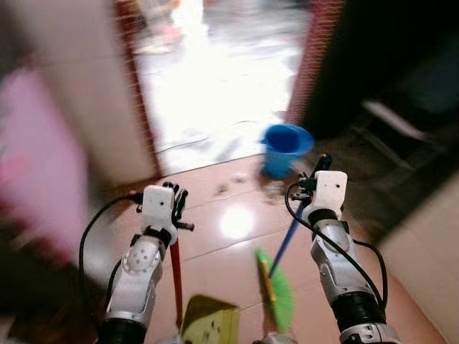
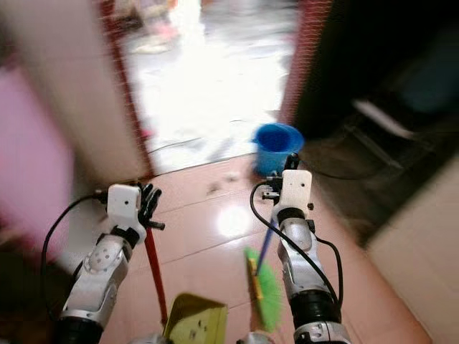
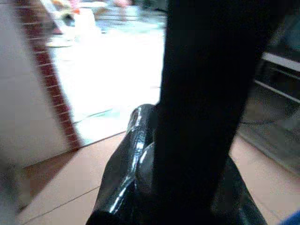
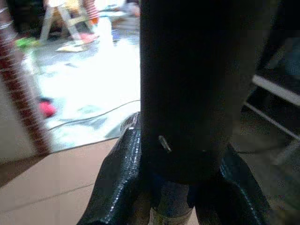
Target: Sweep floor
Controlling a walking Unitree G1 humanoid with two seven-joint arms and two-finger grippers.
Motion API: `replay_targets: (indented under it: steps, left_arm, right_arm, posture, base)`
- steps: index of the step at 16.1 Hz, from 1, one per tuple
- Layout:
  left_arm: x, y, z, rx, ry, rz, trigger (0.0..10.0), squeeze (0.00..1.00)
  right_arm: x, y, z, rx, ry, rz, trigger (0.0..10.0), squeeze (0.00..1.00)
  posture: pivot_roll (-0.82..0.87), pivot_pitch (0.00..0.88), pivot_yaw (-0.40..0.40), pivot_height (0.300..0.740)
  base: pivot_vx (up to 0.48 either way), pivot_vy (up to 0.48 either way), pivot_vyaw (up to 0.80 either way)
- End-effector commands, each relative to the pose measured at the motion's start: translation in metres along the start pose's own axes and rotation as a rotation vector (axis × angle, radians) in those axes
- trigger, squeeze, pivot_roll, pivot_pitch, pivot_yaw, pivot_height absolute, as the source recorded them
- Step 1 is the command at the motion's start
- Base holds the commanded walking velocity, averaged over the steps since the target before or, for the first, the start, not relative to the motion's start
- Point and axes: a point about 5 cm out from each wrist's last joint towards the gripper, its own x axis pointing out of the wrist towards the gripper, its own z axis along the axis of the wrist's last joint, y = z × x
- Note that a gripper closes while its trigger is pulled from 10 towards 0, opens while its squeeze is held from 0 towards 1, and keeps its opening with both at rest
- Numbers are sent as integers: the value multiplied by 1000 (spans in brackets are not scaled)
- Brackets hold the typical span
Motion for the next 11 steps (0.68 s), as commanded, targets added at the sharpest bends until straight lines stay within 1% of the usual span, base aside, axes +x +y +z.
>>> replay_targets:
  steps: [1, 6, 8, 11]
  left_arm:
    - [4, -7, 9, -13, -38, -25, 10000, 0]
    - [6, -8, 11, -17, -44, -25, 10000, 0]
    - [8, -10, 12, -12, -40, -20, 10000, 0]
    - [9, -11, 11, -4, -32, -8, 10000, 0]
  right_arm:
    - [4, -5, 10, -18, -35, -11, 10000, 0]
    - [6, -6, 16, -52, -64, -4, 10000, 0]
    - [7, -3, 22, -116, -101, 21, 10000, 0]
    - [7, -2, 25, -123, -109, 13, 10000, 0]
  posture:
    - [-48, 0, -7, 740]
    - [-50, 0, -5, 740]
    - [-52, 0, -5, 740]
    - [-52, 0, -5, 740]
  base:
    - [379, 0, -525]
    - [413, 0, 0]
    - [426, 0, 0]
    - [425, 0, 0]
